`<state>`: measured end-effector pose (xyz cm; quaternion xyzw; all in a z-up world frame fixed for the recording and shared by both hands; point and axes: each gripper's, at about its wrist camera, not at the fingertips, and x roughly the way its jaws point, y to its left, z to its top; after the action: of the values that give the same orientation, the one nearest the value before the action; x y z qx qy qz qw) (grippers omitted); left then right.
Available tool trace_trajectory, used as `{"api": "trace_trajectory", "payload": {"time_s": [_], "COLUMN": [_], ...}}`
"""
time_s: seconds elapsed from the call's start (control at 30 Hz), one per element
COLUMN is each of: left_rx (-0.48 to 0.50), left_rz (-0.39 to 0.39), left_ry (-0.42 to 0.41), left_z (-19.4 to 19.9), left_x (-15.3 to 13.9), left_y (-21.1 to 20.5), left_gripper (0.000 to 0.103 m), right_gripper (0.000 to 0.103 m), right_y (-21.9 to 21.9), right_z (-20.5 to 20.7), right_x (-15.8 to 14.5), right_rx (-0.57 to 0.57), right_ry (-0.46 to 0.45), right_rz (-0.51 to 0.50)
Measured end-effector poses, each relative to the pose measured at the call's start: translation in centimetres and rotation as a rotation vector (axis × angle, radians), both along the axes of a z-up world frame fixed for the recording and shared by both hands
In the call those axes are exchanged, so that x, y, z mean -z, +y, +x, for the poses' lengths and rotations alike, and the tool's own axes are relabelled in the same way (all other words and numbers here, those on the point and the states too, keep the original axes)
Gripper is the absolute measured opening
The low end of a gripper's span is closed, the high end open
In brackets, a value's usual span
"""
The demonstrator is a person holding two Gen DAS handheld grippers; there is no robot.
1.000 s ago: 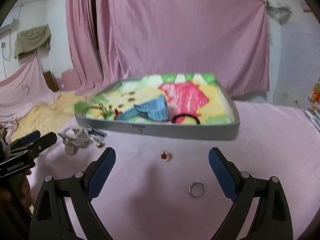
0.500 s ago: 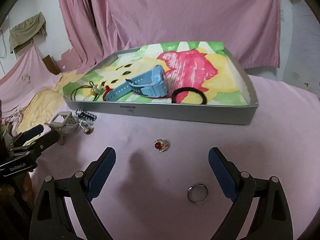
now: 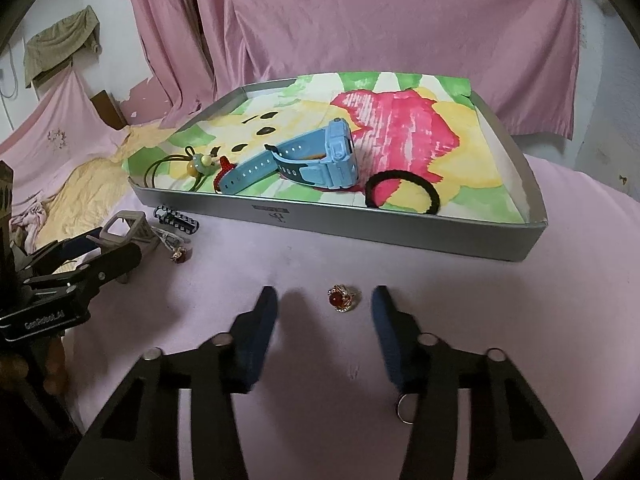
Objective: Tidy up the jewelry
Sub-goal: 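Grasp the red-gem ring with the right tool while the left tool grasps the beige hair clip, then lower the red-gem ring and beige hair clip into the tray and open both tools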
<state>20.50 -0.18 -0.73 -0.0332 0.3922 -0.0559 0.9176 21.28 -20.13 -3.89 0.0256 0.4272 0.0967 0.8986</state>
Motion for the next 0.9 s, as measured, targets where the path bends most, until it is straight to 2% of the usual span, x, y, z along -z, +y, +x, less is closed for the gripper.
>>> {"api": "trace_trajectory", "payload": {"time_s": [0.07,0.13,0.23,0.37,0.63,0.9], "left_rx": [0.003,0.006,0.006,0.008,0.047,0.099], "left_rz": [-0.005,-0.014,-0.019,-0.022,-0.042,-0.144], "left_ry": [0.008,0.017,0.031,0.030,0.028,-0.009], "left_z": [0.2,0.3,0.5,0.6,-0.3,-1.7], "left_x": [0.1,0.3,0.5,0.4,0.5,0.0], "left_y": [0.0,-0.1,-0.1,0.0,-0.7,-1.3], "left_gripper": [0.075,0.066,0.062,0.062,0.062,0.062], "right_gripper": [0.039,0.026,0.018,0.011,0.010,0.010], "right_y": [0.0,0.0,0.0,-0.2,0.0,-0.2], "right_z": [0.0,0.0,0.0,0.0,-0.1,-1.1], "right_x": [0.0,0.0,0.0,0.1,0.2,0.0], "right_rx": [-0.003,-0.008,-0.010,-0.014,-0.046,-0.058], "right_ry": [0.000,0.000,0.002,0.005,0.007,-0.027], "right_rz": [0.004,0.005,0.012,0.027,0.051,0.129]}}
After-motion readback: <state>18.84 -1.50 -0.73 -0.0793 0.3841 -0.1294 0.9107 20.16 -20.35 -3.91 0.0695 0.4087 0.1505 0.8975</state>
